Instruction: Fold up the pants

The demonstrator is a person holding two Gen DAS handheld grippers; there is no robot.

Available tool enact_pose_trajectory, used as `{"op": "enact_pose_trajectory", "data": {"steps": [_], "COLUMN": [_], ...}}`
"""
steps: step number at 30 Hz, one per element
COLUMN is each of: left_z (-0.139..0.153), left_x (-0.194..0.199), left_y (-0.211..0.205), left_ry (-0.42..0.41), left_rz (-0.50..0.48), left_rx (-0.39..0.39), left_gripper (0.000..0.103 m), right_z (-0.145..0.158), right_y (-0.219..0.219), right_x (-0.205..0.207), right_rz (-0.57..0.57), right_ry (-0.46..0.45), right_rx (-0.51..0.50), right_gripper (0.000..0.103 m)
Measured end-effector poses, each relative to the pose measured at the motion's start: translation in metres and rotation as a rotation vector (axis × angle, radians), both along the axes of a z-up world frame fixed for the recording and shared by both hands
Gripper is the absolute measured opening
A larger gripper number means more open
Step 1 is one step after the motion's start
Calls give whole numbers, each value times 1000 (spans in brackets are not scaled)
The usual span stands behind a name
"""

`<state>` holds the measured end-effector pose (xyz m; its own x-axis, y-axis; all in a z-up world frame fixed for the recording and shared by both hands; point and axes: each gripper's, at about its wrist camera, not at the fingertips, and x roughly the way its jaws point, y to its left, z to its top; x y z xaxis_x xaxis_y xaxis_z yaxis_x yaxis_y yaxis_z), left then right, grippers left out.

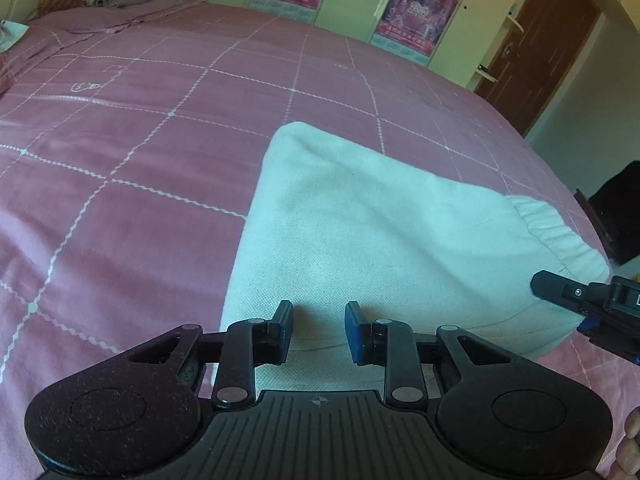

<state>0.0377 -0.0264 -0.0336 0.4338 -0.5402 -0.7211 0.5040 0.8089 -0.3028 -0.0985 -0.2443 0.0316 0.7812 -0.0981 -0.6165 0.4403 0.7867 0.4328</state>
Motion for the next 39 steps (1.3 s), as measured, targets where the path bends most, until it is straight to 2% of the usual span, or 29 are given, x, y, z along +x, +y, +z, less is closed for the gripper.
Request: {"op": "enact_pose_trajectory", "data": {"steps": [3,4,6,9,11,12,13,14,15,16,19,21,23,26,28,30,32,35,36,37,39], "left_z": [-5,-9,-15,-14,-13,-15,-15,-18,-17,-17,-20,-20,-20,-19,-19,-20,-21,-21,-21,-21,-20], "left_x": [-12,-14,-13,-11,-11,-5,-6,-4,-7,-8,-4,-2,-3,-4,-5,-6,-6,-7,-7,-6,-2], "left_y": [-13,-15,-18,-19,-16,-16,-15,-18,-18,-19,-20,-19,-19,-20,-21,-22,-23,-26,-26,-25,-23], "left_ry": [4,11,22,17,27,33,33,28,21,14,10,16,14,12,1,-5,-4,-10,-14,-13,4], "left_rz": [-16,-13,-14,-27,-27,-23,-21,-20,-19,-19,-17,-15,-13,-10,-8,-2,0,-15,-22,-27,-34], "left_rx": [33,55,66,80,74,69,67,68,73,79,80,73,74,76,77,78,76,87,90,90,84], "left_gripper": [28,28,28,29,30,30,30,30,30,30,30,30,30,30,30,31,32,32,33,33,33], "right_z": [-18,-27,-54,-64,-57,-53,-49,-47,-48,-50,-53,-54,-57,-50,-30,-13,-18,-53,-62,-62,-55], "right_y": [-20,-24,-34,-41,-40,-39,-39,-39,-39,-38,-35,-37,-40,-32,-21,-11,-16,-35,-39,-39,-36], "right_x": [-17,-20,-18,-28,-32,-35,-40,-45,-46,-46,-39,-32,-24,-17,-15,-11,-6,-9,-18,-25,-33], "right_rz": [-58,-56,-46,-88,-104,-111,-123,-133,-130,-120,-123,-134,-149,-144,-101,-42,-57,-154,-171,-183,-201], "right_ry": [44,68,172,138,122,105,82,71,82,99,111,114,119,107,39,-15,31,196,188,174,177], "right_rx": [36,56,82,153,155,151,149,147,143,140,137,161,187,117,44,-39,-59,-4,24,24,-17], "right_gripper": [36,40,44,49,58,67,69,66,46,42,41,47,47,40,35,35,36,49,56,70,77]}}
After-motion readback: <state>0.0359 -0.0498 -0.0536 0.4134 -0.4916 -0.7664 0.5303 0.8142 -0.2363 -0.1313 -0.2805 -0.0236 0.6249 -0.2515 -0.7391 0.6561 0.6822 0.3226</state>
